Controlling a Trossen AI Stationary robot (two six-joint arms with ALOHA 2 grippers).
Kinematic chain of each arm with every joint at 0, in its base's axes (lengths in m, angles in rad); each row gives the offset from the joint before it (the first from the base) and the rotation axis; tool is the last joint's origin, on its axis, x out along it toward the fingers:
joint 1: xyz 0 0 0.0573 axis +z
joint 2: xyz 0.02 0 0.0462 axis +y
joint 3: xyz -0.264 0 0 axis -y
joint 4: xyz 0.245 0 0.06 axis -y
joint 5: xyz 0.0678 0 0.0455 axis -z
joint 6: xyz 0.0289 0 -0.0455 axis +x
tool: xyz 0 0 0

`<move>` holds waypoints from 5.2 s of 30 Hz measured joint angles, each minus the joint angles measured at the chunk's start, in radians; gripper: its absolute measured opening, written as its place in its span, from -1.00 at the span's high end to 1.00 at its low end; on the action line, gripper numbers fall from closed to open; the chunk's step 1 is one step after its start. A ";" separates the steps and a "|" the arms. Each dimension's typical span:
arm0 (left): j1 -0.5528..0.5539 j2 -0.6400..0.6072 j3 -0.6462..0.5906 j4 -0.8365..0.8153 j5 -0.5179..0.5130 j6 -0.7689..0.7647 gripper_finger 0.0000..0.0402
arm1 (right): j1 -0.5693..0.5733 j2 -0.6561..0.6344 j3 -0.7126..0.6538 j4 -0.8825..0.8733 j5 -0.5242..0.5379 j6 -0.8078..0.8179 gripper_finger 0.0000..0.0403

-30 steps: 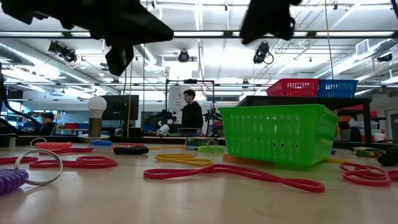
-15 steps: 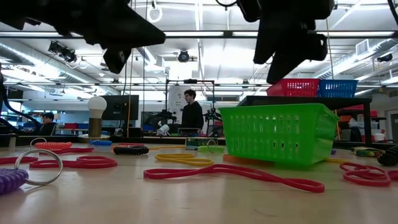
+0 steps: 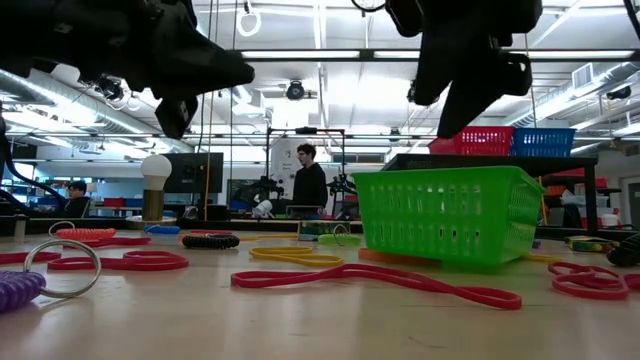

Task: Pick & Place Office Desk Supplies
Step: Put the green bin on the shelf

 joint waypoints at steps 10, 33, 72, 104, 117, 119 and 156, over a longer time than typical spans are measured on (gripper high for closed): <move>-0.001 0.000 0.000 0.001 0.000 0.007 0.93 | -0.036 0.000 0.000 0.000 -0.012 -0.059 -0.23; 0.000 0.001 0.001 0.005 0.012 0.007 0.93 | -0.067 0.170 -0.005 0.103 -0.093 -0.124 0.07; 0.000 0.001 0.001 0.007 0.012 0.007 0.93 | -0.091 0.167 0.687 -0.601 0.072 -0.815 0.93; 0.000 0.000 0.001 0.007 0.012 0.007 0.93 | -0.729 0.168 0.775 -0.741 0.035 -1.531 0.95; 0.000 0.000 0.001 0.007 0.012 0.007 0.93 | -0.798 0.156 0.774 -0.738 -0.025 -1.572 0.95; 0.000 0.000 0.001 0.007 0.012 0.007 0.93 | -0.809 0.138 0.774 -0.724 -0.051 -1.571 0.95; 0.000 0.000 0.001 0.007 0.012 0.007 0.93 | -0.942 -0.227 0.345 -0.551 -0.126 -1.686 0.94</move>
